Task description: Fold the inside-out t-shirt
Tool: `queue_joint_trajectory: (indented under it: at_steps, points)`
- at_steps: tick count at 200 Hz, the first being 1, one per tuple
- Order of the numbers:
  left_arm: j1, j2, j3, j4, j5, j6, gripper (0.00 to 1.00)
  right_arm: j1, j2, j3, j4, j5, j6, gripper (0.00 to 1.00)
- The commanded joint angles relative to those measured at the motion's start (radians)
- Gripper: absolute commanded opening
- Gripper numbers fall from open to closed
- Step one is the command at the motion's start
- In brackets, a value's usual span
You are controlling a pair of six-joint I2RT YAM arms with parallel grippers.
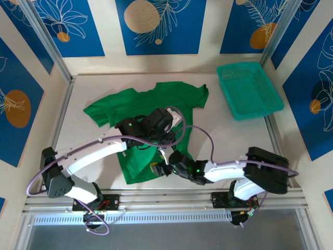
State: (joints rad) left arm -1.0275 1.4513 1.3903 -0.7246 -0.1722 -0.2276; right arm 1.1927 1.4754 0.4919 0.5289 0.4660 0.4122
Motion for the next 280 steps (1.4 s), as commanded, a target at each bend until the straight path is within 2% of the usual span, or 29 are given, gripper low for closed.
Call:
queue_joint_trajectory:
  at_steps: [1,16,39,53,65,78,82,106,129,149,158,172,183,205,212,231,256,280]
  points:
    - [0.005,-0.058,0.068,-0.055,0.043,-0.021,0.00,-0.011,0.101,0.075,0.182,0.166,-0.067,0.81]
    - [0.004,-0.073,0.094,-0.082,0.051,-0.020,0.00,-0.049,0.164,0.099,0.217,0.172,-0.072,0.82]
    - [0.004,-0.096,0.114,-0.117,0.033,-0.010,0.00,-0.123,0.215,0.159,0.133,0.123,-0.054,0.82]
    - [0.004,-0.111,0.126,-0.137,0.002,-0.003,0.00,-0.150,0.241,0.180,0.142,0.085,-0.062,0.82]
    - [0.004,-0.123,0.140,-0.145,-0.016,0.005,0.00,-0.169,0.270,0.202,0.130,0.088,-0.050,0.92]
    - [0.004,-0.131,0.158,-0.153,-0.027,0.005,0.00,-0.195,0.313,0.237,0.119,0.061,-0.047,0.93]
    - [0.004,-0.133,0.162,-0.154,-0.028,0.004,0.00,-0.203,0.328,0.251,0.108,0.058,-0.040,1.00]
    - [0.004,-0.138,0.180,-0.142,-0.013,-0.011,0.00,-0.240,0.422,0.343,0.056,0.035,-0.021,0.99]
    - [0.004,-0.132,0.195,-0.130,0.000,-0.024,0.00,-0.259,0.492,0.402,0.033,0.092,-0.010,0.99]
    - [0.004,-0.129,0.214,-0.131,-0.023,-0.019,0.00,-0.286,0.533,0.438,-0.019,0.042,-0.032,1.00]
    - [0.004,-0.128,0.222,-0.134,-0.054,-0.011,0.00,-0.298,0.542,0.429,-0.025,0.000,-0.038,0.92]
    - [0.011,-0.131,0.224,-0.118,-0.123,-0.003,0.00,-0.312,0.530,0.385,-0.018,-0.094,-0.028,0.61]
    - [0.036,-0.133,0.216,-0.086,-0.132,0.012,0.00,-0.319,0.510,0.342,-0.008,-0.158,-0.031,0.44]
    - [0.171,-0.120,0.210,-0.070,-0.072,-0.001,0.00,-0.320,0.420,0.245,0.002,-0.241,-0.066,0.15]
    - [0.225,-0.119,0.190,-0.053,-0.047,-0.009,0.00,-0.323,0.372,0.211,0.015,-0.282,-0.086,0.00]
    - [0.376,-0.110,0.114,0.007,0.016,-0.010,0.00,-0.351,0.204,0.141,0.024,-0.475,-0.170,0.00]
    - [0.570,-0.039,0.050,0.021,0.123,-0.024,0.00,-0.396,-0.030,0.180,-0.152,-0.595,-0.263,0.00]
    - [0.685,0.034,-0.021,0.071,0.153,-0.028,0.00,-0.478,-0.204,0.266,-0.332,-0.774,-0.319,0.00]
